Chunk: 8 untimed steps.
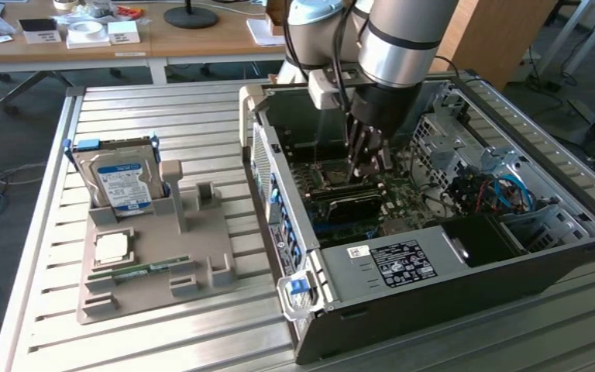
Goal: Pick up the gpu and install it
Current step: 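Press down on the gpu until it lock into place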
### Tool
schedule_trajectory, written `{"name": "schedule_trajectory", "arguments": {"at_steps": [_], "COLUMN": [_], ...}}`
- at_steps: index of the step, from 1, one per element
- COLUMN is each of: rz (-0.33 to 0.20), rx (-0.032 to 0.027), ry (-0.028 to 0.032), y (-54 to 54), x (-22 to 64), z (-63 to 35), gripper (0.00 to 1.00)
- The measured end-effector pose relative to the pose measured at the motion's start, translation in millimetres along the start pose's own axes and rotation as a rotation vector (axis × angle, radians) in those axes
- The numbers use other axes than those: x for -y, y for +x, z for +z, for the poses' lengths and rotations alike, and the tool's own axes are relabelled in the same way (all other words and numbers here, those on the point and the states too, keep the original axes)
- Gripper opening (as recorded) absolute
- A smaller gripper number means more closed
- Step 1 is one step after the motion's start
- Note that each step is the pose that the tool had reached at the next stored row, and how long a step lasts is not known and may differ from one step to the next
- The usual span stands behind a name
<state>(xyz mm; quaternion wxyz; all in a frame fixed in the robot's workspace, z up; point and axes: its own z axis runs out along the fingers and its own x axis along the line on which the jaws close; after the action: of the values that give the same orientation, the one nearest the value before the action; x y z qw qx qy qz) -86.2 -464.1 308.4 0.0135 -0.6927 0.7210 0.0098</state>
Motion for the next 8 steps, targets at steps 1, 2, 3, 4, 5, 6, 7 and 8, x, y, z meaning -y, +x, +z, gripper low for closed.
{"name": "schedule_trajectory", "arguments": {"at_steps": [1, 2, 3, 4, 5, 6, 7, 8], "rz": [0.000, 0.000, 0.000, 0.000, 0.000, 0.000, 0.000, 0.000], "rx": [0.0001, 0.0001, -0.0001, -0.0002, -0.0002, -0.0001, -0.0001, -0.0001], "ry": [0.0000, 0.0000, 0.0000, 0.0000, -0.0001, -0.0001, 0.0000, 0.0000], "y": [0.0, 0.1, 0.1, 0.1, 0.1, 0.1, 0.1, 0.1], "x": [0.0, 0.0, 0.0, 0.0, 0.0, 0.0, 0.0, 0.0], "z": [1.8, 2.7, 2.7, 2.7, 2.7, 2.8, 2.8, 2.8], "gripper": [0.11, 0.11, 0.11, 0.11, 0.11, 0.11, 0.11, 0.11]}}
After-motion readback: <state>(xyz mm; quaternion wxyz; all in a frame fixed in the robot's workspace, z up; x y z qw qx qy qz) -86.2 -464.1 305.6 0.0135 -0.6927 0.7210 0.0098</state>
